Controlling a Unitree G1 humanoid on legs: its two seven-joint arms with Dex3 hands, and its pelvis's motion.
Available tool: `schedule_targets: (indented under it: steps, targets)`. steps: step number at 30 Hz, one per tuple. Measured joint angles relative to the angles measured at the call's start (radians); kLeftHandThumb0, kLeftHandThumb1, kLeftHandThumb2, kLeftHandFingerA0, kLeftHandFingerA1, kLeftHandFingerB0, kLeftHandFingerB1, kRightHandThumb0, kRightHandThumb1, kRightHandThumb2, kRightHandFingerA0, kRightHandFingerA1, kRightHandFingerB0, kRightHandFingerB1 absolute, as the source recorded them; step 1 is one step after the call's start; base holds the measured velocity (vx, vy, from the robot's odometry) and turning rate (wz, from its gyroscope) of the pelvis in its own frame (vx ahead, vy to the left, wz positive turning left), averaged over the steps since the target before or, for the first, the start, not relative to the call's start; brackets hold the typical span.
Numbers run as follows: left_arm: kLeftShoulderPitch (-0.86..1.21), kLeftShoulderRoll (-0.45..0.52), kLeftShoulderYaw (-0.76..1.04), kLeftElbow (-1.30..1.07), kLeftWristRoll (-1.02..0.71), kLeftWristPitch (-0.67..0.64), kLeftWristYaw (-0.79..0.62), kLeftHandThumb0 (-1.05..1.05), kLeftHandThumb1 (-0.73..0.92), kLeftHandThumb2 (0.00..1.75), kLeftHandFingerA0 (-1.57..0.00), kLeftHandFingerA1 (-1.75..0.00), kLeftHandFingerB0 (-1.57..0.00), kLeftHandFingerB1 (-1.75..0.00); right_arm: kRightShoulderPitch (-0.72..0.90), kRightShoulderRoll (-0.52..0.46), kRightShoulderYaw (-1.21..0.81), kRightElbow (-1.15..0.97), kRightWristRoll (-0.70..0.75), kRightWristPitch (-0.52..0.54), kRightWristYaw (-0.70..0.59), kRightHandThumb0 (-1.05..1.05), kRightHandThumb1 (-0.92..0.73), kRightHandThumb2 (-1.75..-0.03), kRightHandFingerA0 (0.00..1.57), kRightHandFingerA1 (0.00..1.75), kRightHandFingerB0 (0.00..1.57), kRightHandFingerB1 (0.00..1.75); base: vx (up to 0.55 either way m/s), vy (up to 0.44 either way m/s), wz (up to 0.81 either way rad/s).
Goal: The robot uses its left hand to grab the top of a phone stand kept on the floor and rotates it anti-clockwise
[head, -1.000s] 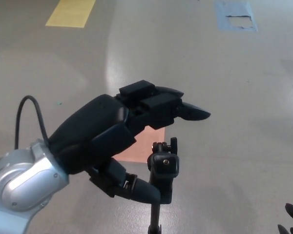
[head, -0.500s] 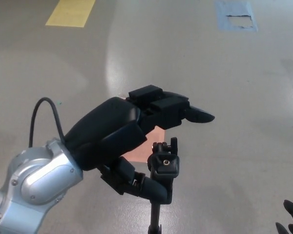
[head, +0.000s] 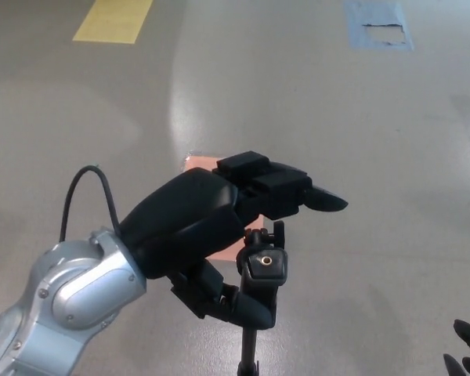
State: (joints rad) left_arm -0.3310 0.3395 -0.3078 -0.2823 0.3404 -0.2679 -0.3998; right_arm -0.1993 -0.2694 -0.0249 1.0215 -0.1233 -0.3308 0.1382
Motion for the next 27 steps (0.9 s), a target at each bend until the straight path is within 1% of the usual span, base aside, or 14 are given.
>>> schedule_targets:
  steps: [1,6,7,8,10,11,16,17,20,21,24,25,26,27]
  targets:
    - [-0.001,0.0,-0.001,0.002,0.001,0.0,0.0,-0.76,0.32,0.66,-0.1,-0.46,-0.2,-0.52,-0.001,0.0,0.0,0.0,0.0,0.0,0.0,-0.71,-0.72,-0.92,0.0,0.26,0.0,0.09,0.0,0.0,0.0]
    - [-0.004,-0.005,-0.008,0.018,0.009,-0.001,0.001,-0.76,0.32,0.67,-0.12,-0.45,-0.2,-0.52,-0.005,0.0,0.001,0.001,0.001,0.0,0.0,-0.72,-0.73,-0.92,0.0,0.26,0.0,0.09,0.0,0.0,0.0]
    - [-0.005,-0.007,-0.009,0.021,0.01,-0.001,0.001,-0.75,0.33,0.67,-0.13,-0.45,-0.2,-0.52,-0.005,0.0,0.001,0.001,0.001,0.001,0.0,-0.64,-0.85,-0.83,0.0,0.24,0.0,0.03,0.0,0.0,0.0]
    - [-0.006,-0.01,-0.011,0.023,0.012,-0.001,0.001,-0.75,0.33,0.67,-0.13,-0.45,-0.2,-0.52,-0.006,0.0,0.001,0.001,0.001,0.001,0.0,-0.64,-0.85,-0.83,0.0,0.24,0.0,0.03,0.0,0.0,0.0]
    - [-0.008,-0.015,-0.014,0.027,0.013,-0.001,0.002,-0.75,0.32,0.67,-0.15,-0.46,-0.22,-0.52,-0.007,0.0,0.001,0.001,0.001,0.001,0.0,-0.72,-0.73,-0.92,0.0,0.26,0.0,0.09,0.0,0.0,0.0]
    - [-0.008,-0.017,-0.015,0.028,0.014,-0.001,0.002,-0.75,0.33,0.67,-0.16,-0.46,-0.23,-0.52,-0.007,0.0,0.002,0.001,0.001,0.001,0.0,-0.68,-0.92,-0.69,0.0,0.28,0.0,0.1,0.0,0.0,0.0]
    - [-0.01,-0.043,-0.02,0.067,0.02,-0.014,0.026,-0.74,0.32,0.65,-0.21,-0.45,-0.29,-0.52,-0.008,-0.001,0.006,0.001,0.0,0.003,0.0,-0.66,-0.92,-0.69,0.0,0.27,0.0,0.1,0.0,0.0,0.0]
    - [-0.01,-0.048,-0.02,0.074,0.02,-0.017,0.032,-0.74,0.32,0.64,-0.22,-0.44,-0.31,-0.52,-0.008,-0.001,0.007,0.001,0.0,0.003,0.0,-0.68,-0.74,-0.9,0.0,0.25,0.0,0.09,0.0,0.0,0.0]
    - [-0.009,-0.064,-0.02,0.094,0.024,-0.026,0.046,-0.74,0.33,0.65,-0.22,-0.45,-0.31,-0.52,-0.008,-0.002,0.009,0.001,0.0,0.004,0.0,-0.69,-0.74,-0.9,0.0,0.24,0.0,0.08,0.0,0.0,0.0]
    - [-0.009,-0.069,-0.02,0.106,0.027,-0.031,0.054,-0.74,0.32,0.64,-0.23,-0.46,-0.32,-0.51,-0.008,-0.002,0.01,0.001,0.0,0.006,0.0,-0.66,-0.92,-0.68,0.0,0.27,0.0,0.1,0.0,0.0,0.0]
    - [-0.01,-0.08,-0.021,0.136,0.032,-0.043,0.07,-0.75,0.33,0.65,-0.23,-0.45,-0.32,-0.52,-0.009,-0.004,0.012,0.001,0.0,0.008,0.0,-0.66,-0.92,-0.68,0.0,0.27,0.0,0.1,0.0,0.0,0.0]
    - [-0.01,-0.082,-0.021,0.142,0.033,-0.045,0.073,-0.75,0.33,0.65,-0.23,-0.44,-0.32,-0.52,-0.009,-0.004,0.012,0.001,0.0,0.008,0.0,-0.69,-0.73,-0.9,0.0,0.25,0.0,0.08,0.0,0.0,0.0]
    - [-0.01,-0.086,-0.022,0.153,0.035,-0.05,0.078,-0.75,0.33,0.65,-0.23,-0.44,-0.32,-0.52,-0.009,-0.005,0.012,0.001,0.0,0.008,0.0,-0.69,-0.73,-0.9,0.0,0.25,0.0,0.08,0.0,0.0,0.0]
    - [-0.01,-0.088,-0.022,0.16,0.037,-0.053,0.082,-0.74,0.33,0.65,-0.25,-0.43,-0.32,-0.53,-0.01,-0.005,0.012,0.001,0.0,0.009,0.0,-0.66,-0.92,-0.69,0.0,0.28,0.0,0.1,0.0,0.0,0.0]
